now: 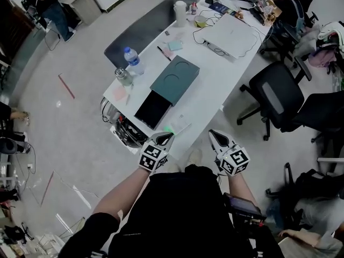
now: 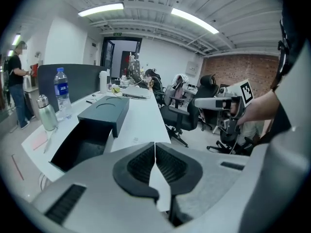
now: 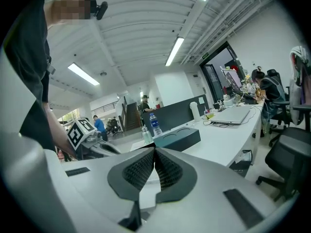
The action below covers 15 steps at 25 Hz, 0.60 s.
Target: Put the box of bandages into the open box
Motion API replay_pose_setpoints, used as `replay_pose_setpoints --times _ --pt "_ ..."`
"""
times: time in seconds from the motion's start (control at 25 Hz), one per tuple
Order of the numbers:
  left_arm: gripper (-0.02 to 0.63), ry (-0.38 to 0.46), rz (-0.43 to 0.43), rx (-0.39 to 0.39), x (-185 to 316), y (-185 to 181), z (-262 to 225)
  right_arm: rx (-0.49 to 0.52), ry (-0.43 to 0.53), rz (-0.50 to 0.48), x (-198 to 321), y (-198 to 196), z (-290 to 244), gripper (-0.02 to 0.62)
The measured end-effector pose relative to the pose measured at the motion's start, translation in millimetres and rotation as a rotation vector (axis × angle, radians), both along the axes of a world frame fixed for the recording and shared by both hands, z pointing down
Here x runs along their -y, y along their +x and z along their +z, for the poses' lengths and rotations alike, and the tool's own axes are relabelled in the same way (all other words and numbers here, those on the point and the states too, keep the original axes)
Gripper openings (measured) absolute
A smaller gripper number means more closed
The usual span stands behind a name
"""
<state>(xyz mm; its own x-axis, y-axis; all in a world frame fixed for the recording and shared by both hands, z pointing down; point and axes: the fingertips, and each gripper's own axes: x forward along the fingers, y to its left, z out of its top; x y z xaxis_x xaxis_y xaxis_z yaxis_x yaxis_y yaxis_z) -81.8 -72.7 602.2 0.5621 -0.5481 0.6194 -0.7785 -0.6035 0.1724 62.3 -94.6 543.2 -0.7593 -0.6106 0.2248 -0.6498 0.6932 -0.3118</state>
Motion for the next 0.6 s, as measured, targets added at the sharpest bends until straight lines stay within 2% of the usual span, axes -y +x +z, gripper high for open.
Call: replay_pose_setpoints --times 0.24,0.32,0.6 --pt "0.024 -0.057 0.021 0.114 23 9 26 0.014 -0.031 -0.063 23 -2 13 0.027" --pt "0.09 -0.086 0.035 0.142 29 11 36 0.018 -0.04 -0.081 28 -4 17 0.028" --pt "0.211 -0.177 0.087 0.281 49 16 64 0.034 -0.07 -0.126 39 0 27 0.028"
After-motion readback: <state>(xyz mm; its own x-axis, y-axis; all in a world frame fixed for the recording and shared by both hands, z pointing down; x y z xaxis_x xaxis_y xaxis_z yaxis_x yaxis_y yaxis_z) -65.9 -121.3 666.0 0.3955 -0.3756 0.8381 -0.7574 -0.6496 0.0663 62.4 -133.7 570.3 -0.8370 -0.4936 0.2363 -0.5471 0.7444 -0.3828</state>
